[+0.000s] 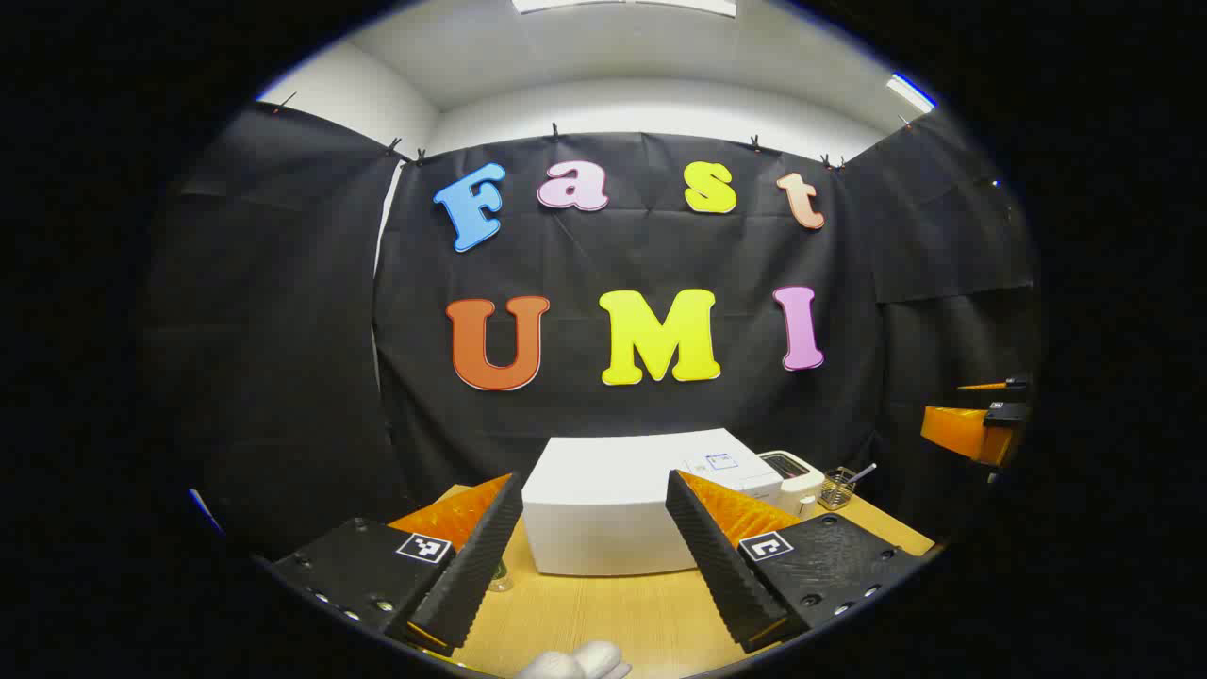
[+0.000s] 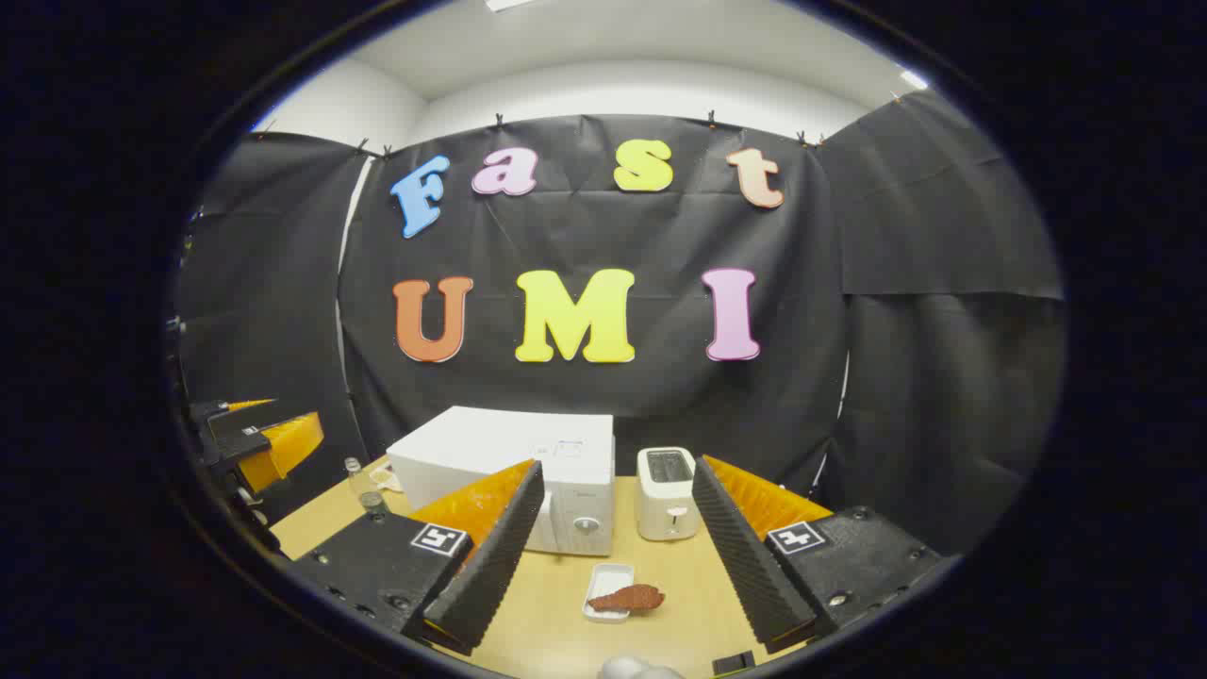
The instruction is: Open the microwave oven with the left hand, put the food in, and close the microwave oven.
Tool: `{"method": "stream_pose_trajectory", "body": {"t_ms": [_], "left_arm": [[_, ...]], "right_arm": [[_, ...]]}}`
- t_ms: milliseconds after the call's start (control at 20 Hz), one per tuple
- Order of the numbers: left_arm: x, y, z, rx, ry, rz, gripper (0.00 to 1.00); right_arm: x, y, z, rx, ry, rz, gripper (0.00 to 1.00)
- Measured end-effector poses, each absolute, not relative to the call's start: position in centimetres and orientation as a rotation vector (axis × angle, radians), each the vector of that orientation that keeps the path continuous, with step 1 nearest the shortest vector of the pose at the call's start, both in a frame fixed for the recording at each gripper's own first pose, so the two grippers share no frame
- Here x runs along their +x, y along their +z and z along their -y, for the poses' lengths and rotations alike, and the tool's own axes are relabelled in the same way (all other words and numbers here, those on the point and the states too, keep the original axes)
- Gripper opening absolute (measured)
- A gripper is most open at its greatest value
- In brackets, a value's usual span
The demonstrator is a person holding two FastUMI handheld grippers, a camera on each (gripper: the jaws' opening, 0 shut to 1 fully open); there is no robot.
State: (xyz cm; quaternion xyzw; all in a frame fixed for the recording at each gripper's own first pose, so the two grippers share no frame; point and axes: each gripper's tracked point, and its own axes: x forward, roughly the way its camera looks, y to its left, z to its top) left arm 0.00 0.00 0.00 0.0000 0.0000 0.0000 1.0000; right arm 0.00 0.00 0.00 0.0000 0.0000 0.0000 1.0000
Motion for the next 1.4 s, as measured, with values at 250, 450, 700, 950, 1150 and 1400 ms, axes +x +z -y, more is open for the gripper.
{"method": "stream_pose_trajectory", "body": {"t_ms": [250,450,700,950,1150,1400], "left_arm": [[0.8,0.0,0.4,0.002,0.003,0.008,0.95],[1.4,-0.3,1.1,0.014,-0.004,0.006,0.95],[2.8,-2.2,3.5,0.023,-0.028,-0.004,0.95],[5.3,-6.4,8.3,0.028,-0.08,-0.001,0.95],[8.5,-11.4,13.4,0.012,-0.149,-0.035,0.95],[12.7,-18.1,17.1,0.003,-0.166,-0.128,0.95]], "right_arm": [[0.7,0.2,0.6,-0.013,-0.004,0.002,1.0],[0.8,0.3,1.5,-0.018,-0.014,0.003,1.0],[1.1,0.7,3.4,0.006,-0.032,-0.006,1.0],[1.0,1.8,6.7,0.004,-0.069,-0.03,1.0],[0.7,2.4,9.5,-0.042,-0.125,-0.052,1.0],[0.1,1.0,11.7,-0.078,-0.178,-0.109,1.0]]}}
